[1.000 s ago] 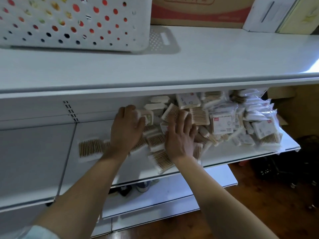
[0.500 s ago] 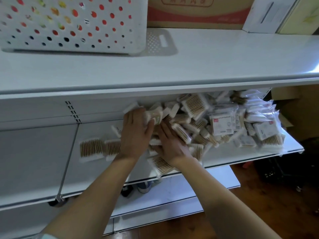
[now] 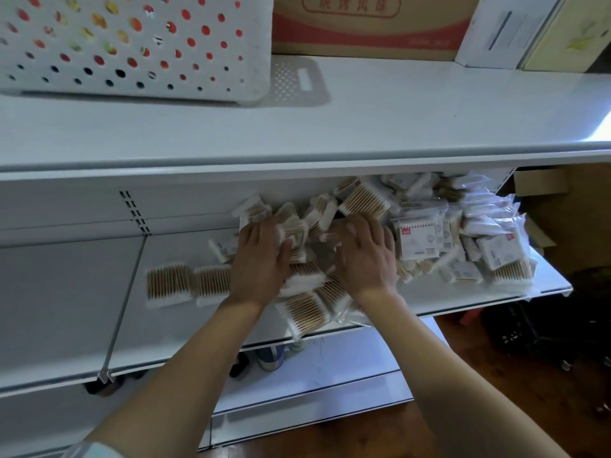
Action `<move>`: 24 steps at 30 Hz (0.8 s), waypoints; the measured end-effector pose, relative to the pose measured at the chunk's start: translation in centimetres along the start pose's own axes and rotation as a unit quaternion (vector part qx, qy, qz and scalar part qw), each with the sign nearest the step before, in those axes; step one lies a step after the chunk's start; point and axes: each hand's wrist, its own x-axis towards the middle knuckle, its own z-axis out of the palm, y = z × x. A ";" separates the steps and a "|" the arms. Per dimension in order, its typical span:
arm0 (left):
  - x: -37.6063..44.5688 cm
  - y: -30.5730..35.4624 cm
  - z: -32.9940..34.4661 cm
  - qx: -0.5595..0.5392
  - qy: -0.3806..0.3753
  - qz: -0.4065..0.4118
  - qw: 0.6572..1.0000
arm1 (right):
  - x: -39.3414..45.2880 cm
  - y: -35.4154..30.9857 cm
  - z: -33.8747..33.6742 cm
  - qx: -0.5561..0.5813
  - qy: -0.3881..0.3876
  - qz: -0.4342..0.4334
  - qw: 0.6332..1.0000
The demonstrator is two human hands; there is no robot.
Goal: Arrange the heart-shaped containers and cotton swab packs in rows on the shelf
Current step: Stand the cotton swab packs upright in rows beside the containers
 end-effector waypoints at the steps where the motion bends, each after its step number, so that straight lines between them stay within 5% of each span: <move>1: 0.0 0.0 -0.2 -0.001 0.002 -0.003 1.000 | -0.2 -0.1 0.0 -0.030 -0.044 0.028 0.998; 5: -0.1 0.3 -1.0 -0.018 0.009 -0.022 1.000 | 0.4 -0.9 1.0 -0.039 -0.186 0.080 0.978; 19: -0.2 -0.3 -2.2 -0.018 0.020 -0.020 0.999 | 2.5 -2.1 2.4 0.081 -0.224 -0.070 0.969; 22: -0.1 -0.4 -2.2 -0.019 0.019 -0.018 0.999 | 3.1 -2.4 1.8 0.142 -0.162 -0.100 0.971; 24: 0.1 -0.6 -2.2 -0.019 0.025 -0.013 0.999 | 3.7 -2.7 1.0 0.140 -0.073 -0.042 0.987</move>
